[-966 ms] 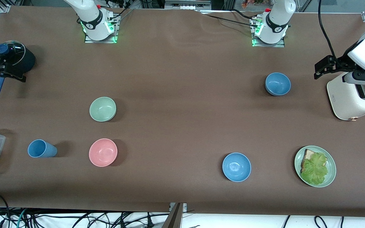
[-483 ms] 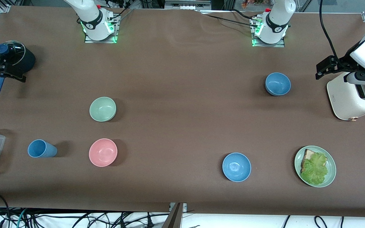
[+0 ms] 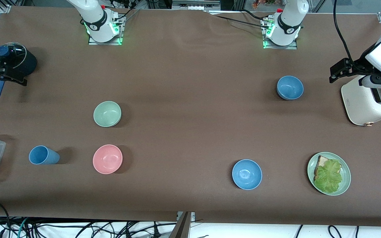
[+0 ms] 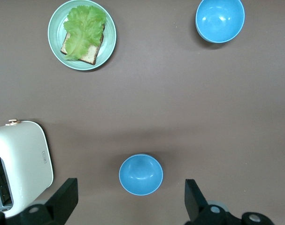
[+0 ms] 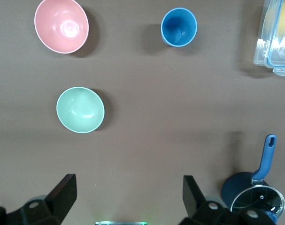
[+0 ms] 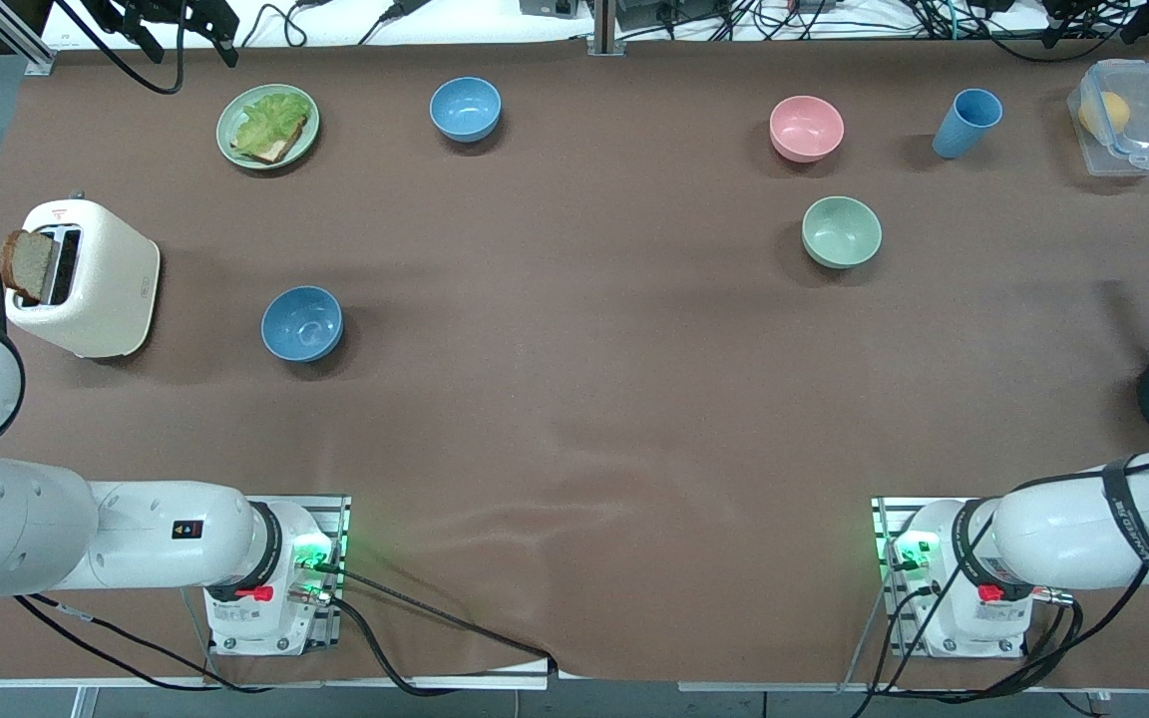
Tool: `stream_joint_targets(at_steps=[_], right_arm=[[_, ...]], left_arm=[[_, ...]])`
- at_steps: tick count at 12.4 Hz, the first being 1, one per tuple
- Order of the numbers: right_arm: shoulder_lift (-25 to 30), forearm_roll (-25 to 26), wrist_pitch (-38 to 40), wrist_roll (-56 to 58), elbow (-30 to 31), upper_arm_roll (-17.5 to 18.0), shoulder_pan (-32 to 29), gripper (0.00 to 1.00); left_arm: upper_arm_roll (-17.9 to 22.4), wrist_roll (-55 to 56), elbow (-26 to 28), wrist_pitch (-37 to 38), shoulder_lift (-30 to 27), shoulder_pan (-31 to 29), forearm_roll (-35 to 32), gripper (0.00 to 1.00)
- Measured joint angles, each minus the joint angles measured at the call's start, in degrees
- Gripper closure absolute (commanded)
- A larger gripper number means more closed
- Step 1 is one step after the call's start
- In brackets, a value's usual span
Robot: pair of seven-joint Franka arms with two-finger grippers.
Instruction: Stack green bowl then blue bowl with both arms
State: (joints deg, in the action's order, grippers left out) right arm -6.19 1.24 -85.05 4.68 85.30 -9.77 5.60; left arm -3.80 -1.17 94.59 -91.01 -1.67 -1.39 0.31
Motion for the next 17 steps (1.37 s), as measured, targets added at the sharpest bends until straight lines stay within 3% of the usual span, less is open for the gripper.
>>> stream_joint_targets(at_steps=[17], right_arm=[[-1.13,-0.43,-0.33,0.0,0.15,0.05,-0.07,0.0]], left_arm=[[0.0,0.0,0.0,0.0,0.01,0.0,0.0,0.0]])
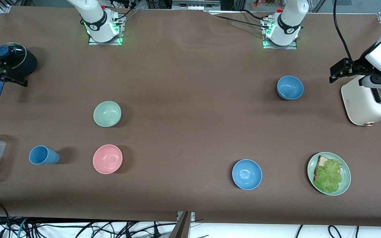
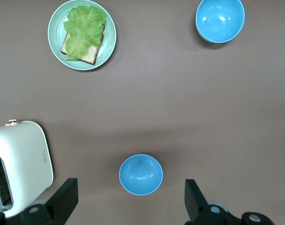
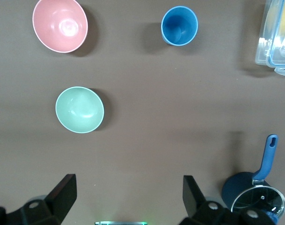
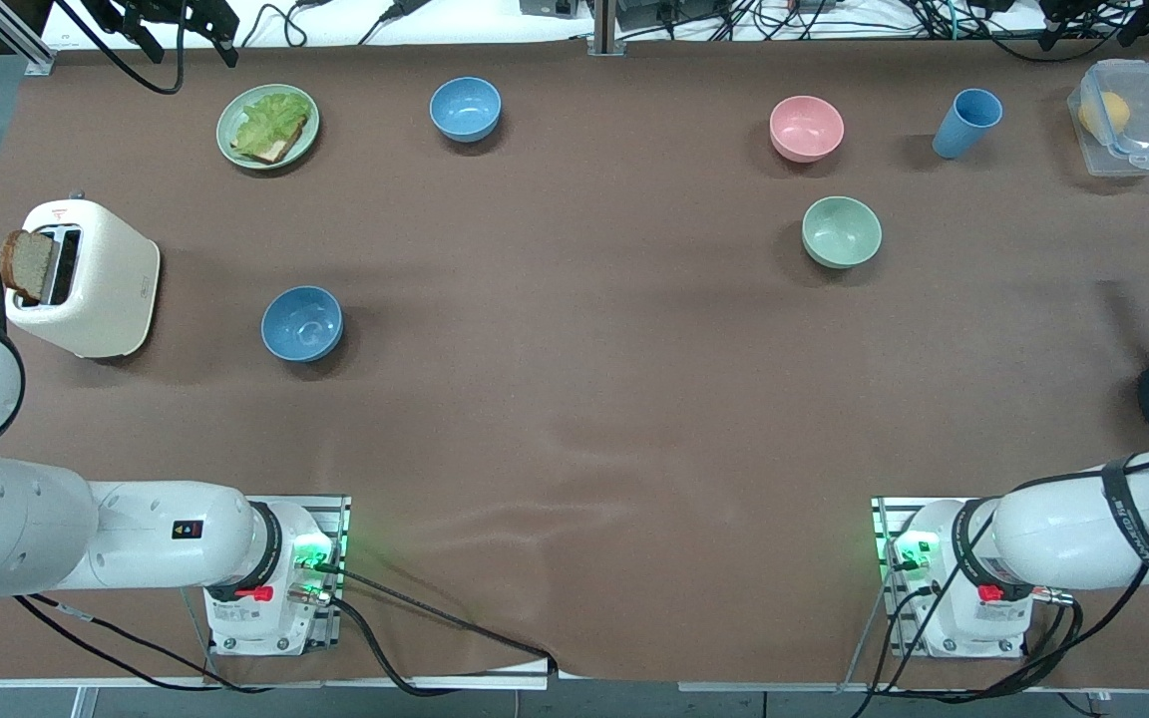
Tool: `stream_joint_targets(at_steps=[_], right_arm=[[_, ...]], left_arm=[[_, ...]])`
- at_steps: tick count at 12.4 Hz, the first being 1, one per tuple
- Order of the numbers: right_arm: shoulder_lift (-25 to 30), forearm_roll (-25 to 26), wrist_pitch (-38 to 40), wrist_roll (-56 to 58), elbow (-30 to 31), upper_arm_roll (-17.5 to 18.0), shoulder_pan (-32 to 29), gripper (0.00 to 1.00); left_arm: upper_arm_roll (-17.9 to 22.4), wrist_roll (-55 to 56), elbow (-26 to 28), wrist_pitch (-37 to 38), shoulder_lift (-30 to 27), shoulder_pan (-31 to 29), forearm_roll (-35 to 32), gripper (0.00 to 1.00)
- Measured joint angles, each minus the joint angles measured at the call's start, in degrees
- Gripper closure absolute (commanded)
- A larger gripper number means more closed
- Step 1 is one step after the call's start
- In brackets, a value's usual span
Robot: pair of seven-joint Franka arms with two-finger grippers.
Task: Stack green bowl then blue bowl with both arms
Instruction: 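Move the right gripper down to the light green bowl rim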
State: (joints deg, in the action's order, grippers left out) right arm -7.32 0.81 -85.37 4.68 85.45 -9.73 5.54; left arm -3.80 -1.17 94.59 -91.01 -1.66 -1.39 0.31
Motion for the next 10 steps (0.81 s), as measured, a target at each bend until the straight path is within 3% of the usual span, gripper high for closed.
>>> stream_joint_targets(at_steps=[6,10], right_arm=[[-10.06,-3.34,-2.0,0.11,0.52,0.28,0.01,0.0],[-13.82,-7.64,-11.09,0.13,5.81,0.85,0.27,0.0]], left_arm=[[0.01,0.0,-0.04,0.0,0.03,0.0,0.0,0.0],[0.04,0.0,-0.05,0.0,0.03,-0.01,0.0,0.0]])
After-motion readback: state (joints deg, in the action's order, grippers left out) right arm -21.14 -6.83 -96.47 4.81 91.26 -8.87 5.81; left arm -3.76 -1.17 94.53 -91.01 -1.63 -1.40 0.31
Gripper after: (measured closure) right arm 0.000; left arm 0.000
